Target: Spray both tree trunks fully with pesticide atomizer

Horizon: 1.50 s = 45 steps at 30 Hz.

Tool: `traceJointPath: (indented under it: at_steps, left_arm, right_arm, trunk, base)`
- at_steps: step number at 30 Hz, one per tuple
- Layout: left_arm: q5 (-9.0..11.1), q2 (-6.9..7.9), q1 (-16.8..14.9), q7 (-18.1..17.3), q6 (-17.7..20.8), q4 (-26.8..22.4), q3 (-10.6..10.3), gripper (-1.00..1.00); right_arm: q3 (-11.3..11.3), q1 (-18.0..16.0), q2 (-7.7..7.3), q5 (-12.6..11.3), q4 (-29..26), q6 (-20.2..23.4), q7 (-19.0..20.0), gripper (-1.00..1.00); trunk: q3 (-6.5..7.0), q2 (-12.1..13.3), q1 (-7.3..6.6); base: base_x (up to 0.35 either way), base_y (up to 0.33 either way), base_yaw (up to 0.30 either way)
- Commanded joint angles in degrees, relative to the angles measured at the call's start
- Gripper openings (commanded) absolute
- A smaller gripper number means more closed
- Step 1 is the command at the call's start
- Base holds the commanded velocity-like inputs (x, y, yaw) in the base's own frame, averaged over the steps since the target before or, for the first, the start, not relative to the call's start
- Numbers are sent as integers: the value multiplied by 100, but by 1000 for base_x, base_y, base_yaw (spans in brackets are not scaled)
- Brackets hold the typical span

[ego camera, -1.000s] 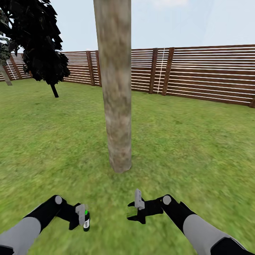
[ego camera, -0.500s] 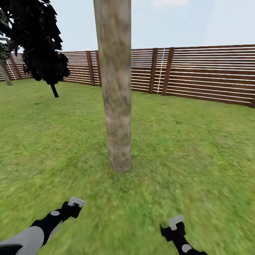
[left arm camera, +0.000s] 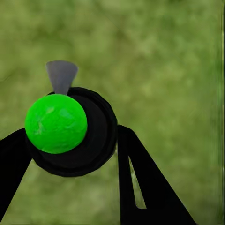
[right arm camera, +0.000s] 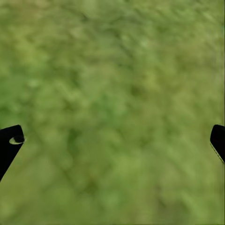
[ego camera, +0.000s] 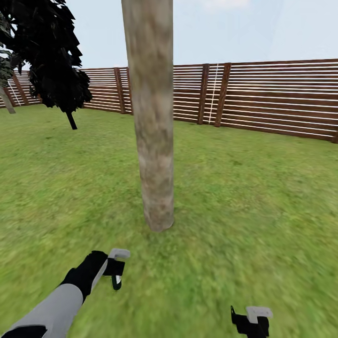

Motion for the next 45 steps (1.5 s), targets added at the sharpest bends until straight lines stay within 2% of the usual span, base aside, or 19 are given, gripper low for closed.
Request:
traceJointPath:
  at_steps: [1, 6, 10, 13, 17, 24, 27, 29, 31, 34, 35, 36, 37, 38, 39, 41, 45]
  left_arm:
    - [-79, -30, -10, -45, 69, -60, 5, -100]
    - [-63, -57, -90, -48, 123, -106, -9, -100]
    - [-62, -58, -94, -48, 163, -442, 0, -100]
    - [-56, -61, -93, -48, 431, -743, 7, -100]
    - [-59, -59, -86, -48, 511, -997, 11, -100]
    - [-61, -55, -125, -48, 563, -1155, 4, -100]
    - [-41, -63, -302, -72, 977, -1246, 19, -100]
    - [-19, -72, -350, -81, 1095, -1470, 31, -100]
    - [-23, -24, -358, -82, 1120, -1566, 39, -100]
    - [-22, 267, -341, -89, 1131, -1615, 55, -100]
    - [-20, 293, -324, -89, 1130, -1619, 38, -100]
    - [-14, 230, -320, -90, 1126, -1625, 17, -100]
    - [-27, -15, -345, -83, 1124, -1628, 1, -100]
    - [-25, -161, -357, -83, 1124, -1629, 0, -100]
    - [-22, -244, -379, -83, 1126, -1630, 4, -100]
    - [-23, -286, -411, -83, 1130, -1630, 10, -100]
    - [-25, -171, -396, -83, 1132, -1692, 33, -100]
  right_arm:
    - [51, 3, 2, -25, -3, -3, -32, 100]
    - [51, 9, 14, -27, -7, -3, -32, 100]
    - [51, 8, 15, -33, -11, -2, -33, 100]
    - [51, 9, 15, -34, -10, -2, -33, 100]
    - [51, 9, 15, -35, -6, -2, -33, 100]
    - [51, 9, 15, -32, -3, -2, -33, 100]
    - [51, 9, 15, -30, -4, -2, -33, 100]
    - [51, 9, 15, -29, -4, -2, -33, 100]
    - [51, 9, 15, -33, -5, -2, -33, 100]
    - [51, 9, 15, -30, -10, -4, -33, 100]
    - [51, 9, 15, -27, -11, -4, -33, 100]
    - [51, 9, 15, -27, -11, -3, -27, 100]
    - [51, 9, 15, -26, -11, -3, -25, 100]
    - [51, 9, 15, -26, -11, -2, -25, 100]
    - [51, 9, 15, -26, -12, -2, -26, 100]
    - [51, 9, 12, -26, -12, -2, -27, 100]
    - [51, 8, 8, -26, -7, -2, -31, 100]
  trunk:
    - [-5, -2, 2]
    - [-5, -2, 2]
    - [9, -2, 2]
    - [25, -2, 2]
    - [47, -2, 2]
    - [81, -2, 2]
    - [83, -2, 2]
    - [83, -2, 2]
    - [83, -2, 2]
    - [83, -2, 2]
    - [83, -2, 2]
    - [83, -2, 2]
    - [83, -2, 2]
    - [83, -2, 2]
    - [83, -2, 2]
    - [83, -2, 2]
    - [83, -2, 2]
  base:
    - [254, -160, 0]
    - [119, -272, 0]
    - [-5, -297, -161]
    - [-179, -225, -233]
    - [-175, -71, -241]
    - [-14, -5, -207]
    - [0, 0, -22]
    - [0, 0, -4]
    - [0, 0, -1]
    - [0, 0, 0]
    - [0, 0, 0]
    - [0, 0, 0]
    - [0, 0, 0]
    - [0, 0, 0]
    - [0, 0, 0]
    - [0, 0, 0]
    - [13, 0, 0]
